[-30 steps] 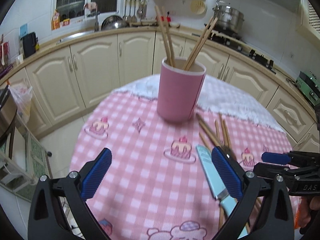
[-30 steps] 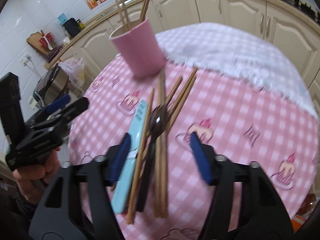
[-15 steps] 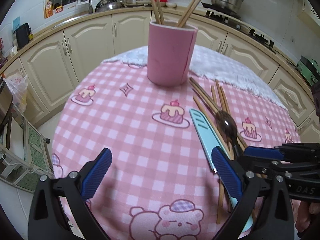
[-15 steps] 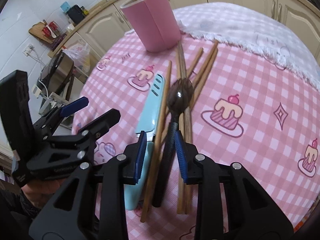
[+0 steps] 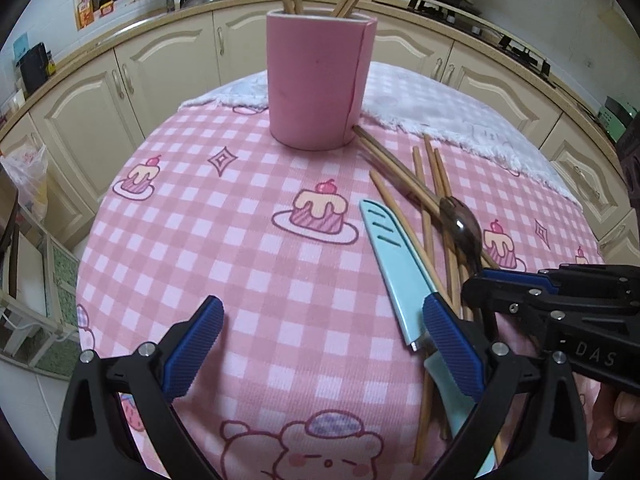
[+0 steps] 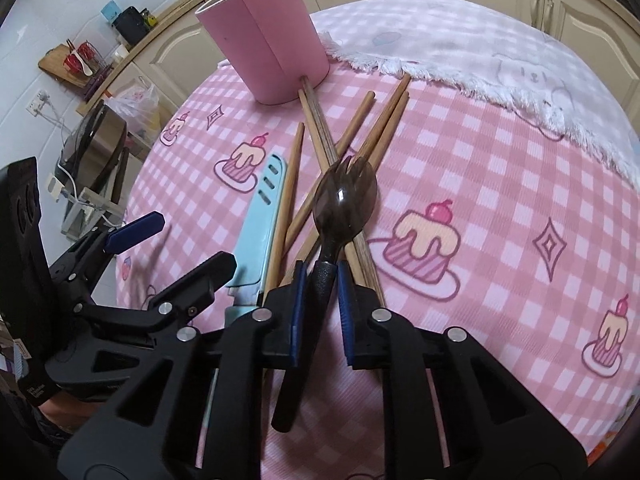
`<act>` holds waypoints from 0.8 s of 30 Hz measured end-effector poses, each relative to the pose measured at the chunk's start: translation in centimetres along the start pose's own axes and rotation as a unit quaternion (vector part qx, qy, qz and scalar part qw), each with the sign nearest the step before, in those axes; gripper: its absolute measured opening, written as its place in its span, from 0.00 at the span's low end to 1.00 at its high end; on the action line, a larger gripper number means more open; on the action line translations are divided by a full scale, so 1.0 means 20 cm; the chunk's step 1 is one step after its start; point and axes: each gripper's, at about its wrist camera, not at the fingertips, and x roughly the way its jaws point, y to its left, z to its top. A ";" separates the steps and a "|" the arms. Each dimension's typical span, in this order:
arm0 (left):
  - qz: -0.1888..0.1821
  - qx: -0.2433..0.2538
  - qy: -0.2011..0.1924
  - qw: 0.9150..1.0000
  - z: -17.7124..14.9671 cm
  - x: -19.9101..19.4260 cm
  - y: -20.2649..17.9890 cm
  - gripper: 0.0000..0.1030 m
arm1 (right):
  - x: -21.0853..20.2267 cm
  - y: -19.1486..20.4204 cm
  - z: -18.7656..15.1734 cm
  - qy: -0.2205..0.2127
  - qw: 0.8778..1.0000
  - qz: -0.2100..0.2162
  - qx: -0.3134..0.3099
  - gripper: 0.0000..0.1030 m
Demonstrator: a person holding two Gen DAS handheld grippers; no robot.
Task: Organize utensils
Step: 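Lower the left gripper onto the light-blue knife and close while the right gripper holds the spoon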
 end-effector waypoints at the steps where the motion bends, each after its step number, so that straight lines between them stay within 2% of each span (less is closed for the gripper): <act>1: 0.002 0.000 0.001 1.000 0.00 0.00 0.00 0.95 | 0.00 0.01 0.01 0.001 1.000 -0.003 -0.004 0.15; 10: -0.004 0.010 0.010 1.000 0.01 0.02 -0.01 0.95 | 0.02 0.05 0.03 0.000 0.998 -0.029 -0.047 0.13; 19: 0.004 0.026 0.018 0.999 0.05 0.07 -0.09 0.94 | -0.02 -0.02 0.00 -0.002 0.999 -0.028 -0.038 0.11; 20: 0.004 0.028 0.016 0.999 0.06 0.07 -0.09 0.92 | -0.02 -0.02 0.00 -0.002 0.999 -0.030 -0.039 0.11; 22: -0.019 0.027 0.016 0.999 0.07 0.07 -0.10 0.73 | -0.02 -0.03 0.01 -0.002 0.999 -0.027 -0.039 0.11; 24: -0.026 0.034 0.015 0.999 0.08 0.06 -0.12 0.64 | -0.02 -0.02 0.01 -0.003 0.999 -0.027 -0.040 0.11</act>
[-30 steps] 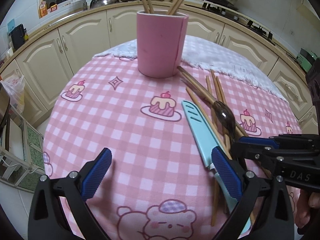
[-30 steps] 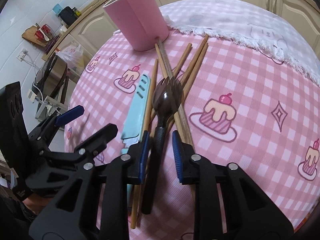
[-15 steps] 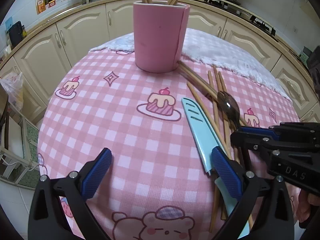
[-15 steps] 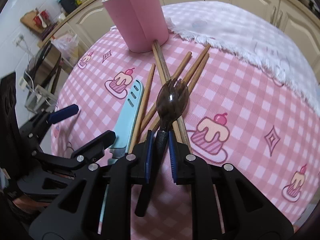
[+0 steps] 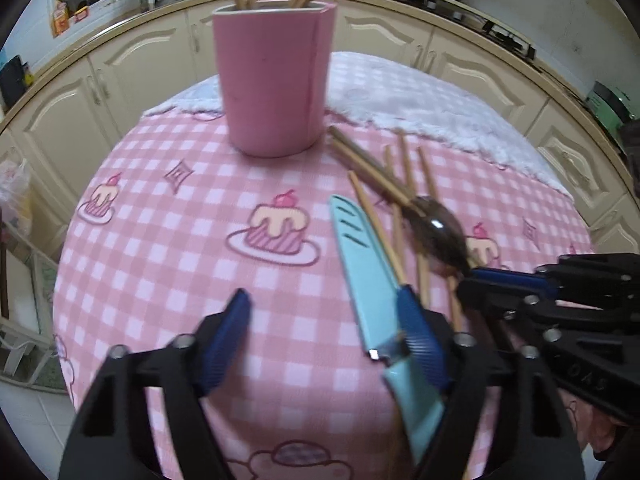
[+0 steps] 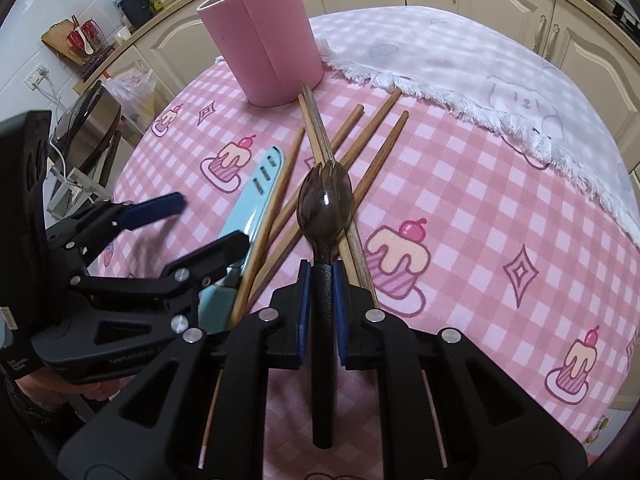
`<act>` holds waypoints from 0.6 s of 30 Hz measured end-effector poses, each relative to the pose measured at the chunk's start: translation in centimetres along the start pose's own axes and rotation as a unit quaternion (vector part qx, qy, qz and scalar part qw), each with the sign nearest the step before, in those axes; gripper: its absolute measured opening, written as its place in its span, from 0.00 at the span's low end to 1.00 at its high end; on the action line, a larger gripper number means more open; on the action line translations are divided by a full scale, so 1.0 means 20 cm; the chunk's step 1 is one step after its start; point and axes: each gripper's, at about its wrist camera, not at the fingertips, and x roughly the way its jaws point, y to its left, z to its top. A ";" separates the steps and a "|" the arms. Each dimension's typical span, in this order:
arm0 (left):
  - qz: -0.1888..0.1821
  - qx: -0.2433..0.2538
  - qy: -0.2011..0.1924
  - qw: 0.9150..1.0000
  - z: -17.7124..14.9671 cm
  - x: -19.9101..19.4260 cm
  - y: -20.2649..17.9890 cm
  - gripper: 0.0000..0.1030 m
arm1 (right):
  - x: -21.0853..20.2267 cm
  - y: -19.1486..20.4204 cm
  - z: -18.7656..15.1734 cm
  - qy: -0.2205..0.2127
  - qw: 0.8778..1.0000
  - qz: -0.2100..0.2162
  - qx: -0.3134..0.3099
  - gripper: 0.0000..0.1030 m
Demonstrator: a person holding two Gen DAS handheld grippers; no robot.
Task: Organize utensils
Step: 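Lower the left gripper onto the light-blue knife and close while the right gripper holds the spoon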
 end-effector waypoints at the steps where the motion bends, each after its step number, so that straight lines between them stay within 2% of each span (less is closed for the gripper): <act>1: -0.002 0.003 -0.001 1.000 0.01 0.00 -0.01 0.59 | 0.00 0.00 0.00 0.000 1.000 0.001 0.000 0.11; 4: -0.019 0.007 -0.001 1.000 0.03 0.02 -0.01 0.52 | 0.01 0.01 0.01 -0.001 1.000 0.005 0.001 0.11; 7: -0.027 0.013 -0.004 1.000 0.05 0.03 0.02 0.52 | 0.01 0.01 0.01 0.000 1.000 0.005 0.002 0.11; 12: -0.009 0.001 0.000 1.000 0.09 0.04 0.10 0.51 | 0.01 0.00 0.01 0.000 1.000 0.009 0.004 0.11; 14: -0.023 -0.009 0.007 1.000 0.11 0.05 0.11 0.51 | 0.01 0.00 0.01 -0.001 1.000 0.009 0.004 0.11; 18: -0.029 -0.016 -0.002 0.999 0.10 0.03 0.09 0.51 | 0.02 0.01 0.02 0.000 1.000 0.011 0.003 0.11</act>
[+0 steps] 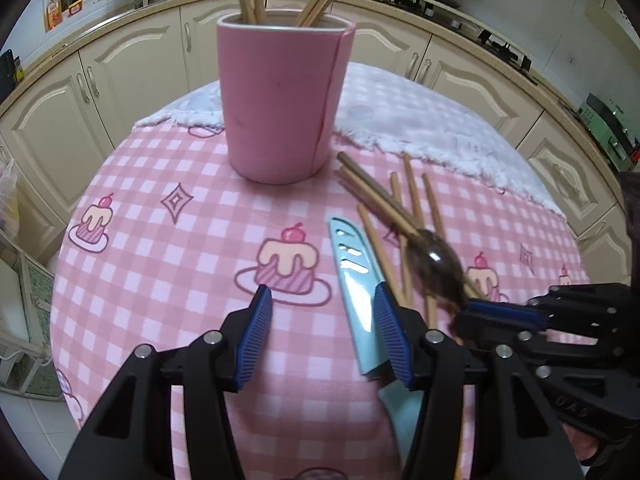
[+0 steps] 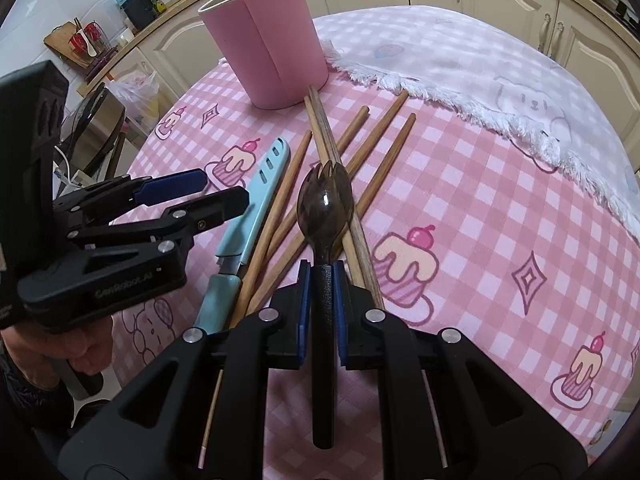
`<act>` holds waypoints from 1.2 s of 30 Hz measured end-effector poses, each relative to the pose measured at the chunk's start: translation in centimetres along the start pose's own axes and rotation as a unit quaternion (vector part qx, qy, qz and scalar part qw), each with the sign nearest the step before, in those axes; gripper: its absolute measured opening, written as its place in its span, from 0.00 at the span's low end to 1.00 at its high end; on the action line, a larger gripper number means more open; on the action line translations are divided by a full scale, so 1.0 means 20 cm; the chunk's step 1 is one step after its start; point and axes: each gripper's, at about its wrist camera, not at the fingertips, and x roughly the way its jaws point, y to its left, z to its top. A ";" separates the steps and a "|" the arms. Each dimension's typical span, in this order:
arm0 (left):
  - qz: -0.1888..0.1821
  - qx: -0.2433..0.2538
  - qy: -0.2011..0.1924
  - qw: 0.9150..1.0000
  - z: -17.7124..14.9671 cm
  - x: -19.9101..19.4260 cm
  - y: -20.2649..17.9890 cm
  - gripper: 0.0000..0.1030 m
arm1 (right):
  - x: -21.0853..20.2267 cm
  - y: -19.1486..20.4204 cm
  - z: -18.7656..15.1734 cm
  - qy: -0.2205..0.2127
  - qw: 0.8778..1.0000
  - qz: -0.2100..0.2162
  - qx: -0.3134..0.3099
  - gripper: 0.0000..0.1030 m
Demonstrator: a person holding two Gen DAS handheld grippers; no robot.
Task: Organize utensils
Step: 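Lower the left gripper onto the light-blue knife and close while the right gripper holds the spoon, then lift the light-blue knife with the left gripper while the right gripper lifts the dark spoon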
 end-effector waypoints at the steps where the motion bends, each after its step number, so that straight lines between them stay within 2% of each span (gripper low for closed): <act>1: -0.001 -0.006 -0.001 1.000 0.00 0.00 0.00 0.51 | 0.00 0.00 0.00 0.000 1.000 0.000 0.000 0.11; 11: -0.012 -0.031 -0.004 0.999 0.01 0.03 -0.01 0.51 | 0.01 0.00 0.01 0.001 1.000 0.003 0.001 0.11; 16: 0.027 0.003 -0.001 1.000 0.01 0.07 -0.08 0.51 | 0.01 0.00 0.01 0.002 1.000 0.002 0.001 0.11; 17: 0.034 0.009 -0.001 0.999 0.01 0.08 -0.09 0.50 | 0.01 0.00 0.01 0.003 1.000 0.002 0.000 0.11; 19: 0.051 0.022 -0.004 0.998 0.01 0.09 -0.10 0.38 | 0.02 0.00 0.01 0.004 1.000 0.001 0.000 0.11; 22: 0.042 0.025 -0.002 0.999 0.02 0.08 -0.05 0.26 | 0.02 0.00 0.02 0.005 1.000 0.000 0.000 0.11; 24: 0.028 0.029 0.006 0.999 0.03 0.07 -0.02 0.26 | 0.03 0.01 0.02 0.005 1.000 -0.002 -0.002 0.11; 26: 0.030 0.042 0.013 0.999 0.04 0.08 -0.03 0.27 | 0.04 0.01 0.03 0.005 1.000 -0.005 -0.004 0.11; 30: 0.029 0.058 0.020 0.998 0.04 0.09 -0.06 0.39 | 0.05 0.02 0.06 0.006 1.000 -0.014 -0.006 0.11; 32: 0.043 0.074 0.016 0.996 0.04 0.10 -0.10 0.39 | 0.07 0.03 0.07 0.006 1.000 -0.020 -0.010 0.11; 34: 0.037 0.075 0.009 0.996 0.04 0.10 -0.10 0.24 | 0.07 0.05 0.07 0.005 0.999 -0.028 -0.023 0.11; 36: 0.020 0.065 0.012 0.998 0.03 0.09 -0.07 0.23 | 0.08 0.05 0.07 0.000 0.999 -0.027 -0.022 0.10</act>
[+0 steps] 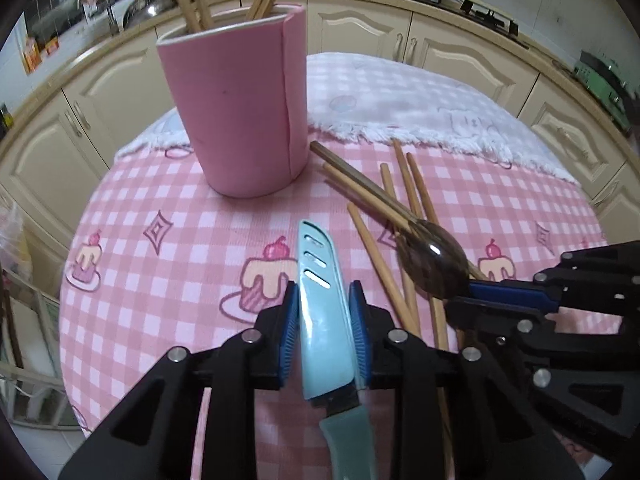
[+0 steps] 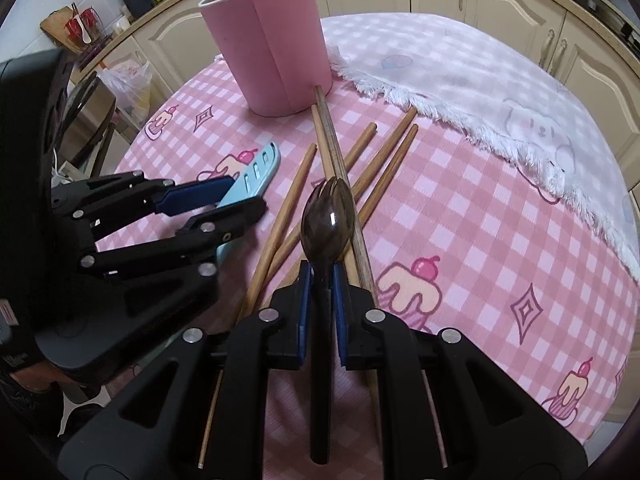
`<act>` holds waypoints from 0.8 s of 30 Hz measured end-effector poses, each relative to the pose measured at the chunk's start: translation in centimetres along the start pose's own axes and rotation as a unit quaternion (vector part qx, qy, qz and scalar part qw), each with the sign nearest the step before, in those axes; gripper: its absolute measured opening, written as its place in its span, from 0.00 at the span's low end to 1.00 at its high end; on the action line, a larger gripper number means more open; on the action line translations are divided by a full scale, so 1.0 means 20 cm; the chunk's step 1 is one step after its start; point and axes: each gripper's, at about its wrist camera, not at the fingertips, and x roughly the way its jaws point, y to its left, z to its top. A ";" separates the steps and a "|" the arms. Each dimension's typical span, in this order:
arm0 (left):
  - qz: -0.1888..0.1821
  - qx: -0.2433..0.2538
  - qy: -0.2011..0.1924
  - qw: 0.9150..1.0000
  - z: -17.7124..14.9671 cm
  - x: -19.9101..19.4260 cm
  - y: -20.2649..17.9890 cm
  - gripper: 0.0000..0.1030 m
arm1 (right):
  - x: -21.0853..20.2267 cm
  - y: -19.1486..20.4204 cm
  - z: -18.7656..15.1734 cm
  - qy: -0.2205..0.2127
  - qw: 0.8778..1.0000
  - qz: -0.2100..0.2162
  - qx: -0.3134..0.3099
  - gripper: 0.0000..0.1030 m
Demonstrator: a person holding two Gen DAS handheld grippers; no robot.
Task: Organize utensils
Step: 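Lift the light-blue knife with the left gripper while the right gripper lifts the dark spoon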
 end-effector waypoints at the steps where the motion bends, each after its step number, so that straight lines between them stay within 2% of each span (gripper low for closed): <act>1: -0.011 -0.006 0.000 1.000 -0.01 -0.01 0.02 0.23 | -0.01 0.00 -0.01 -0.004 1.000 0.005 0.003 0.09; 7: -0.053 -0.026 -0.037 0.998 -0.05 -0.13 0.11 0.23 | -0.10 -0.05 -0.04 -0.041 0.998 0.040 0.026 0.07; 12: -0.066 -0.026 -0.077 0.995 -0.08 -0.26 0.15 0.22 | -0.14 -0.07 -0.05 -0.057 0.996 0.057 0.040 0.06; 17: -0.055 -0.031 -0.069 0.996 -0.08 -0.24 0.16 0.23 | -0.11 -0.04 -0.05 -0.034 0.999 0.029 0.027 0.08; 22: -0.061 -0.030 -0.064 0.996 -0.09 -0.22 0.15 0.23 | -0.09 0.00 -0.03 -0.023 1.000 -0.011 0.007 0.11; 24: -0.062 -0.029 -0.060 0.996 -0.10 -0.21 0.15 0.23 | -0.08 0.01 -0.02 -0.021 0.999 -0.030 0.005 0.26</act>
